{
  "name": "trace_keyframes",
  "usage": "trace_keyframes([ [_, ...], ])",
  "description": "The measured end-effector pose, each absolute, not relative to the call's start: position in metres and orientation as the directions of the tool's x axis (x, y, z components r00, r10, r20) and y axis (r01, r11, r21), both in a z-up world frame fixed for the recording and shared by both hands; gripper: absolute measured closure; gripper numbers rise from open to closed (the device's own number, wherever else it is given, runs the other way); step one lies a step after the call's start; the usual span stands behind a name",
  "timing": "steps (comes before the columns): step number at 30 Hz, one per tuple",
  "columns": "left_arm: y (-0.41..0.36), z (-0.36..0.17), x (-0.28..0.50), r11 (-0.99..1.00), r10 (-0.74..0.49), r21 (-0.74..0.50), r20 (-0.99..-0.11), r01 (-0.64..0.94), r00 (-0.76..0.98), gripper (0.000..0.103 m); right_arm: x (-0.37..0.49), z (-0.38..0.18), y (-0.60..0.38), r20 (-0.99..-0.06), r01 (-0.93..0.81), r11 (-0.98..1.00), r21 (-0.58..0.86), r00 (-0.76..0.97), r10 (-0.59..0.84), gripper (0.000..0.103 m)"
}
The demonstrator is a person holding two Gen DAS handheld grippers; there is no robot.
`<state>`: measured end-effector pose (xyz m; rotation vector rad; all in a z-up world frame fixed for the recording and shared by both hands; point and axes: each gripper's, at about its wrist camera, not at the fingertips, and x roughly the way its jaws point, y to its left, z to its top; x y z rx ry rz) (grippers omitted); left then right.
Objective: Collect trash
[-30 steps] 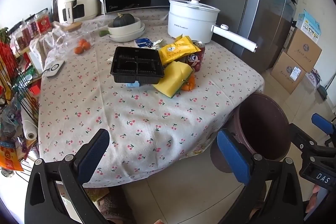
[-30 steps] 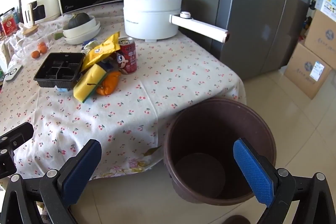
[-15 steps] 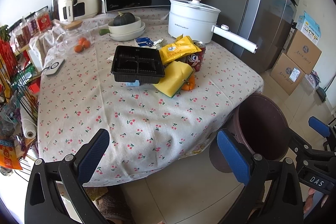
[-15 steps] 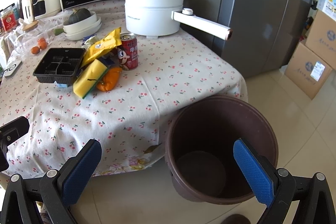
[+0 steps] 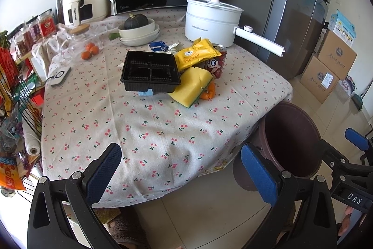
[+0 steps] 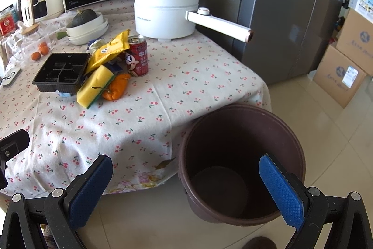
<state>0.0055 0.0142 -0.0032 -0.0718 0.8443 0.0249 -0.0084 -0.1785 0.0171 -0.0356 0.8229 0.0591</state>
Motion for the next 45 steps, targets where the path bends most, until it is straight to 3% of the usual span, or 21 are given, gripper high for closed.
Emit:
trace_keyframes([
  [45,0.0117,-0.0065,0.0070,0.999,0.004,-0.030,-0.759,-0.041,0.651,0.000,-0.0061,0.0166,-0.1850,-0.742,-0.047,0.999,-0.003,0.670,0.029,0.000],
])
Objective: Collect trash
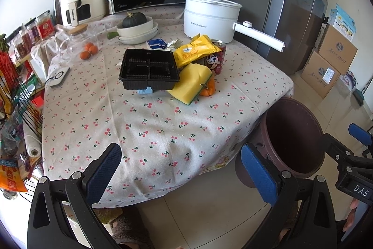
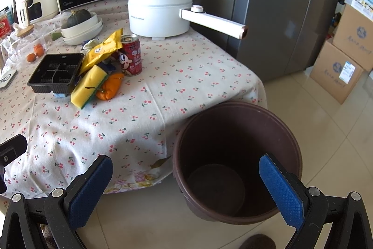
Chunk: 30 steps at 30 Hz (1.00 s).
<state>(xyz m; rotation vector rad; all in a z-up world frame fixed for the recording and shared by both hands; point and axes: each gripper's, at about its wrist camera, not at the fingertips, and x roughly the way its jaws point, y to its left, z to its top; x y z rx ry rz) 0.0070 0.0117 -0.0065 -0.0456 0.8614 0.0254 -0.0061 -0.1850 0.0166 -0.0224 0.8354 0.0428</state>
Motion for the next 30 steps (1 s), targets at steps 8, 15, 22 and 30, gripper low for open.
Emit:
trace_keyframes([
  [8,0.017,-0.009,0.019,0.999,-0.008,-0.036,-0.775,-0.033,0.632,0.000,0.000,0.025,-0.188,-0.739,-0.069,0.998,0.005,0.671,0.051,0.000],
  [15,0.035,0.002,0.048,0.998,-0.044,-0.058,-0.765,-0.002,0.642,0.000,0.025,0.038,-0.192,-0.769,-0.099,0.993,0.064,0.629,0.112,0.000],
  [22,0.059,-0.012,0.106,0.997,-0.067,-0.081,-0.846,-0.004,0.529,0.000,0.071,0.027,-0.188,-0.824,-0.140,0.988,0.069,0.550,0.136,0.000],
  [30,0.103,-0.037,0.165,0.948,-0.157,-0.277,-0.837,-0.158,0.523,0.003,0.109,-0.016,-0.199,-0.885,-0.097,0.983,0.158,0.427,0.184,0.000],
])
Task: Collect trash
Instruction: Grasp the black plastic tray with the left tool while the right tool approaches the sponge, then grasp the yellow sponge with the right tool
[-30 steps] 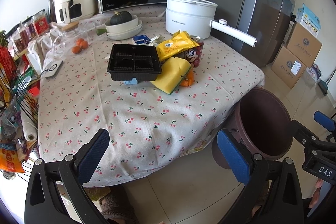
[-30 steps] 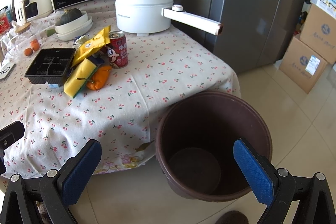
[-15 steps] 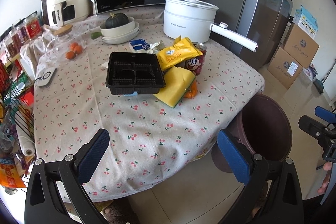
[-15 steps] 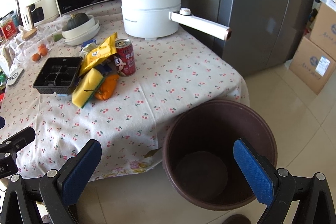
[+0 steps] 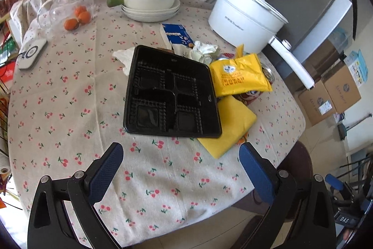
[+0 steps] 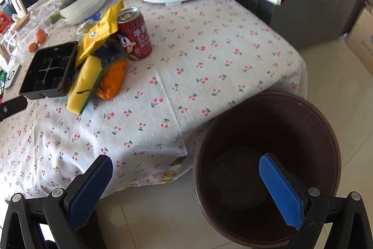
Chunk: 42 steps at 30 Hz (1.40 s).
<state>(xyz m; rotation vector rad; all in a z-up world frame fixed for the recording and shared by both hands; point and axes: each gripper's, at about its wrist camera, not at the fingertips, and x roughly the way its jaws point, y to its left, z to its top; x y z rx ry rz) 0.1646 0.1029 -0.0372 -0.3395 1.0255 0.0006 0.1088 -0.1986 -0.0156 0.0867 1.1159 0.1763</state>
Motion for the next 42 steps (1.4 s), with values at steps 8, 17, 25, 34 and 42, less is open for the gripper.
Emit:
trace_keyframes([
  [8,0.111,-0.070,0.203,0.949,-0.068,-0.206,-0.871,-0.237,0.486,0.009,0.135,-0.027,-0.202,-0.895,-0.072,0.987,0.146,0.416,0.163,0.000],
  [17,0.116,-0.088,0.212,0.958,-0.086,-0.206,-0.868,-0.197,0.488,0.046,0.146,-0.033,-0.187,-0.897,-0.087,0.989,0.119,0.417,0.145,0.000],
  [25,0.128,-0.071,0.192,0.952,-0.120,-0.248,-0.844,-0.180,0.523,0.046,0.149,-0.031,-0.172,-0.893,-0.098,0.987,0.127,0.422,0.157,0.000],
  [34,0.164,-0.050,0.150,0.944,-0.116,-0.263,-0.829,-0.199,0.547,0.046,0.161,-0.032,-0.138,-0.883,-0.115,0.980,0.162,0.427,0.196,0.000],
  [42,0.205,-0.051,0.126,0.939,-0.075,-0.243,-0.835,-0.243,0.545,0.046,0.179,-0.041,-0.083,-0.866,-0.123,0.962,0.243,0.419,0.272,0.000],
])
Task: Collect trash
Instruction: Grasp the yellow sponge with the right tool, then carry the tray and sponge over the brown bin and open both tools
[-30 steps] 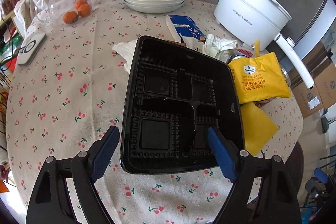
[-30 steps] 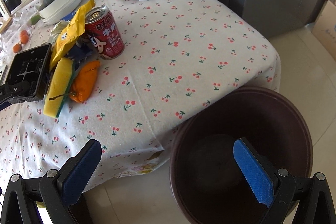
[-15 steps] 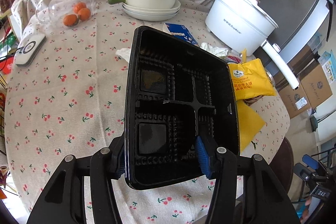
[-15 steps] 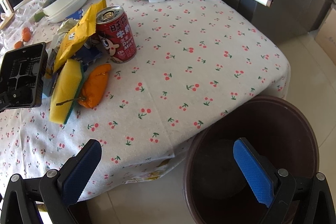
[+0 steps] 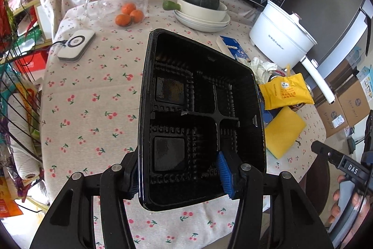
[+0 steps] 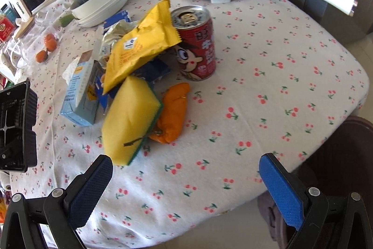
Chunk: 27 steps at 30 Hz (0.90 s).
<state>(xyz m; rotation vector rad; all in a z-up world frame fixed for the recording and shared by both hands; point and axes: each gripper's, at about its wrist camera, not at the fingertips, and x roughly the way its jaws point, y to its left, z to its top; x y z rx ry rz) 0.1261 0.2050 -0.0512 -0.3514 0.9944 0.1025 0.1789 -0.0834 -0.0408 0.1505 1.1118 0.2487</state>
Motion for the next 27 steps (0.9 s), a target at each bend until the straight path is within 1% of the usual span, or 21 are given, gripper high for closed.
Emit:
trace_keyframes([
  [3,0.215,-0.055,0.121,0.935,-0.072,-0.245,-0.839,-0.256,0.540,0.046,0.191,-0.037,-0.065,-0.845,-0.141,0.955,0.260,0.446,0.296,0.000],
  [6,0.220,-0.057,0.118,0.938,-0.075,-0.242,-0.843,-0.250,0.533,0.046,0.202,-0.035,-0.055,-0.828,-0.169,0.960,0.225,0.486,0.280,0.000],
  [8,0.221,-0.059,0.119,0.942,-0.072,-0.232,-0.844,-0.241,0.531,0.046,0.210,-0.041,-0.050,-0.829,-0.200,0.956,0.215,0.480,0.287,0.005],
  [10,0.222,-0.059,0.119,0.945,-0.070,-0.226,-0.844,-0.234,0.531,0.046,0.215,-0.050,-0.046,-0.832,-0.221,0.951,0.218,0.467,0.299,0.017],
  [11,0.222,-0.059,0.119,0.946,-0.072,-0.226,-0.844,-0.232,0.531,0.046,0.217,-0.053,-0.045,-0.832,-0.226,0.951,0.213,0.468,0.298,0.019],
  [12,0.221,-0.059,0.119,0.947,-0.074,-0.226,-0.844,-0.229,0.531,0.046,0.218,-0.056,-0.043,-0.831,-0.232,0.951,0.206,0.471,0.295,0.025],
  [14,0.219,-0.059,0.119,0.950,-0.076,-0.223,-0.844,-0.220,0.532,0.046,0.217,-0.060,-0.039,-0.831,-0.254,0.944,0.209,0.463,0.309,0.043],
  [15,0.217,-0.058,0.119,0.952,-0.075,-0.220,-0.843,-0.213,0.532,0.046,0.217,-0.062,-0.038,-0.832,-0.260,0.941,0.216,0.456,0.316,0.055],
  [17,0.211,-0.056,0.119,0.957,-0.071,-0.209,-0.842,-0.202,0.534,0.046,0.214,-0.060,-0.035,-0.830,-0.264,0.943,0.201,0.465,0.308,0.057],
  [19,0.206,-0.054,0.119,0.961,-0.069,-0.200,-0.841,-0.191,0.537,0.046,0.210,-0.055,-0.036,-0.820,-0.270,0.939,0.213,0.473,0.322,0.062],
  [21,0.202,-0.052,0.119,0.964,-0.069,-0.195,-0.839,-0.180,0.539,0.046,0.207,-0.049,-0.039,-0.807,-0.270,0.932,0.242,0.477,0.348,0.066],
  [27,0.187,-0.047,0.118,0.973,-0.066,-0.175,-0.837,-0.150,0.544,0.046,0.195,-0.025,-0.047,-0.761,-0.289,0.907,0.306,0.498,0.415,0.067],
])
